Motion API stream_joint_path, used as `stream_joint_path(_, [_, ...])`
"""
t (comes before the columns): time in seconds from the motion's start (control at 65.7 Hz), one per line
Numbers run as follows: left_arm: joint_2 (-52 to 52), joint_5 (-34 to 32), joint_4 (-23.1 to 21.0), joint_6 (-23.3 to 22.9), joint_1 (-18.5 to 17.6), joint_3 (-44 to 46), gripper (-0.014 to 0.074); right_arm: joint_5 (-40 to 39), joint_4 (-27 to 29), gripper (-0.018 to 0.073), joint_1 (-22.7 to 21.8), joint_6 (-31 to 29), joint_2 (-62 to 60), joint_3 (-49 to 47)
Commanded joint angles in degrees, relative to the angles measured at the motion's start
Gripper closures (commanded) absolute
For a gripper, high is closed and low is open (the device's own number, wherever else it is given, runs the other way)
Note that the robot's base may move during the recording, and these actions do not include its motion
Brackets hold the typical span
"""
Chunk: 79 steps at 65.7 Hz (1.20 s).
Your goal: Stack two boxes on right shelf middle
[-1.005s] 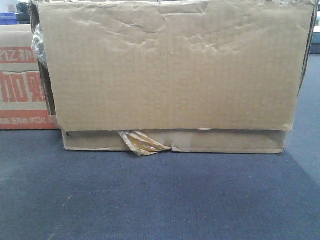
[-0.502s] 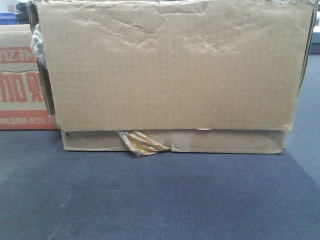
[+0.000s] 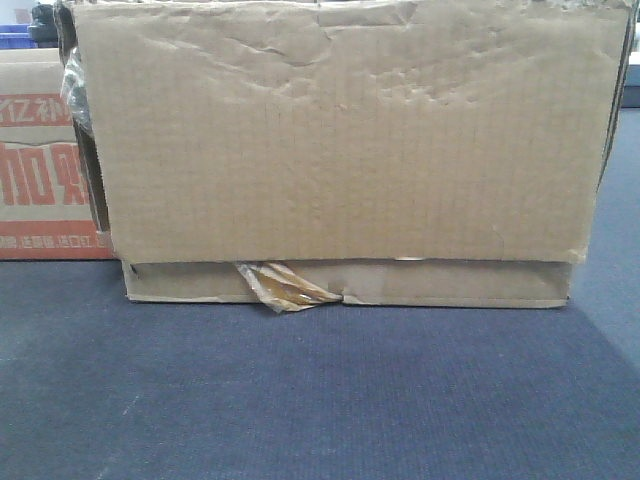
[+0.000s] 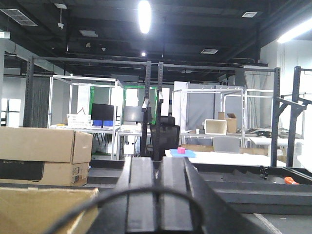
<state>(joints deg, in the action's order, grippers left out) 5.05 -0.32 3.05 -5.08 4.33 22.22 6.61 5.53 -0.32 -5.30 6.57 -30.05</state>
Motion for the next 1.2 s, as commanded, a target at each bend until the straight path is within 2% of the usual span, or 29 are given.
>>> stream_joint_path(0.0, [4.04,7.02,0.35,0.12,-0.33,6.31,0.0638,4.81,-0.29,0.0683,-0.13,-0.07,5.19,-5.85])
stream_joint_path(0.076, [8.59,13.89,1.67,0.12,-0.99,11.16,0.0526,6.09,-0.29,0.0589,-0.13,-0.07,10.22,-9.54])
stream_joint_path(0.152, [12.72,18.31,2.82,0.12,-1.24,14.01,0.0398,6.85,-0.29,0.0443,-0.13,-0.07,14.69,-11.76])
stream_joint_path(0.289, [20.15,20.42,2.80,0.12,-1.24,16.49,0.0174,6.85,-0.29,0.0108,-0.13,-0.07,21.72,-12.67])
stream_joint_path(0.365, [23.55,20.72,2.80,0.12,-1.39,16.75,0.0084,6.99,-0.58,-0.0015,-0.03,-0.07,24.47,-12.67])
stream_joint_path(0.457, [27.29,20.72,4.34,0.12,-3.18,16.75,-0.0008,6.18,-2.04,-0.0010,-0.03,-0.07,27.84,-12.67])
stream_joint_path(0.579, [34.79,24.40,5.13,0.12,-3.69,20.45,-0.0003,3.32,-2.15,-0.0010,0.38,-0.07,30.87,-12.67])
stream_joint_path(0.731, [47.08,36.49,5.13,0.12,-3.57,33.59,-0.0003,1.38,-2.15,-0.0010,1.03,-0.07,31.69,-12.67])
stream_joint_path(0.853, [58.21,48.59,5.13,0.69,-3.57,47.96,-0.0003,1.92,-2.15,-0.0010,1.03,-0.07,31.69,-12.67])
stream_joint_path(0.974, [69.11,59.90,5.13,6.65,-3.33,61.69,-0.0003,2.05,-2.15,-0.0010,1.03,-0.07,31.69,-12.67])
stream_joint_path(1.111, [78.59,66.72,2.94,11.49,-0.43,73.04,-0.0003,1.97,-2.15,-0.0010,1.03,-0.07,31.69,-12.67])
stream_joint_path(1.188, [82.76,69.07,-0.03,14.42,2.27,77.61,-0.0003,2.07,-2.15,-0.0010,1.03,-0.07,31.69,-12.67])
